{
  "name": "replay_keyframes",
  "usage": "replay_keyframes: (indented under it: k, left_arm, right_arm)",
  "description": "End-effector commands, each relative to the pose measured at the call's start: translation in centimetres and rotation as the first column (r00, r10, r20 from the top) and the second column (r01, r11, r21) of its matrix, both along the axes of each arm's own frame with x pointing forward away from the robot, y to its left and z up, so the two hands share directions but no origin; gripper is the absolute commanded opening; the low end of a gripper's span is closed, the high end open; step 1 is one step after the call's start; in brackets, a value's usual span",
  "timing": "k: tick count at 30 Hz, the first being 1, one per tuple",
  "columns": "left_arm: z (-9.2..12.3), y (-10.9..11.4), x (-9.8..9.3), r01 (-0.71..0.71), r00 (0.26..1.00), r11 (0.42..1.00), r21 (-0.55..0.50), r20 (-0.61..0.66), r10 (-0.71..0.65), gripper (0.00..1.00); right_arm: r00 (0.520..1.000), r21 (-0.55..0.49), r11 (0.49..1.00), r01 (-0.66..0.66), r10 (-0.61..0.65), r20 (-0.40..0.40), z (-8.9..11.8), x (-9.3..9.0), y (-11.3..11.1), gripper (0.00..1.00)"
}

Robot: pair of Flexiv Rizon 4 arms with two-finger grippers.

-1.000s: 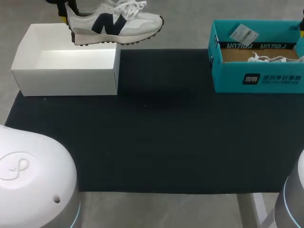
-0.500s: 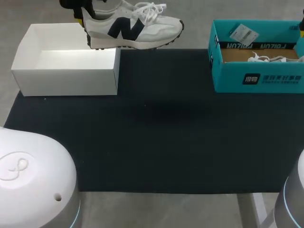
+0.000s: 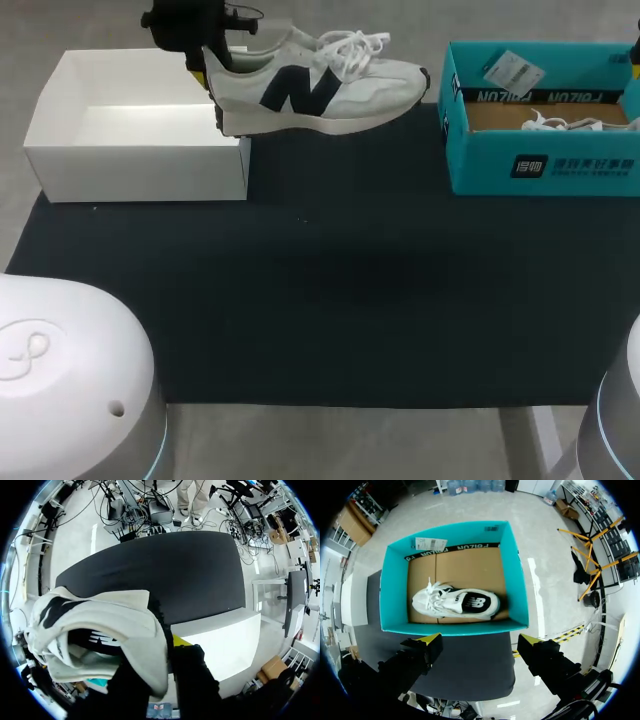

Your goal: Take the shoe out of the shoebox, open the shoe tongue, remove and reinsert the insole, then place the shoe into the shoebox

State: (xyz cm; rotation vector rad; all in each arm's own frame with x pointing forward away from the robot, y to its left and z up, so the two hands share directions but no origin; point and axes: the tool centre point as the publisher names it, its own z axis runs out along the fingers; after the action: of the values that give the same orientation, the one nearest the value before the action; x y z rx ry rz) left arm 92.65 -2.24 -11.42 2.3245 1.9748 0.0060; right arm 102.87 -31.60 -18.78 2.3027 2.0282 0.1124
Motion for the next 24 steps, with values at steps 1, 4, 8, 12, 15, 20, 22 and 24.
replay_keyframes:
  k: [1,4,8,12,15,20,22,24]
  left_arm:
    - [-0.8,-0.7,-1.9,0.005,0.997,1.000,-0.027,0.076,-0.003,0.00]
    - [-1.2,-1.3,-2.8,0.023,0.997,0.999,-0.029,0.070,-0.021,0.00]
    - [-1.4,-2.4,-3.9,0.056,0.996,0.997,-0.045,0.066,-0.053,0.00]
    - [-1.4,-2.4,-3.9,0.056,0.996,0.997,-0.045,0.066,-0.053,0.00]
    - [-1.4,-2.4,-3.9,0.056,0.996,0.997,-0.045,0.066,-0.053,0.00]
    - [-1.4,-2.4,-3.9,0.056,0.996,0.997,-0.045,0.066,-0.053,0.00]
    - [-1.4,-2.4,-3.9,0.056,0.996,0.997,-0.045,0.066,-0.053,0.00]
    - [-1.4,-2.4,-3.9,0.056,0.996,0.997,-0.045,0.066,-0.053,0.00]
  right_arm:
    - [1.000,0.000,1.000,0.000,0.000,-0.002,0.0,0.1,0.0,1.00]
    - [1.000,0.000,1.000,0.000,0.000,-0.002,0.0,0.1,0.0,1.00]
    - [1.000,0.000,1.000,0.000,0.000,-0.002,0.0,0.1,0.0,1.00]
    - [1.000,0.000,1.000,0.000,0.000,-0.002,0.0,0.1,0.0,1.00]
    - [1.000,0.000,1.000,0.000,0.000,-0.002,0.0,0.1,0.0,1.00]
    - [1.000,0.000,1.000,0.000,0.000,-0.002,0.0,0.1,0.0,1.00]
    - [1.000,0.000,1.000,0.000,0.000,-0.002,0.0,0.1,0.0,1.00]
    - [1.000,0.000,1.000,0.000,0.000,-0.002,0.0,0.1,0.0,1.00]
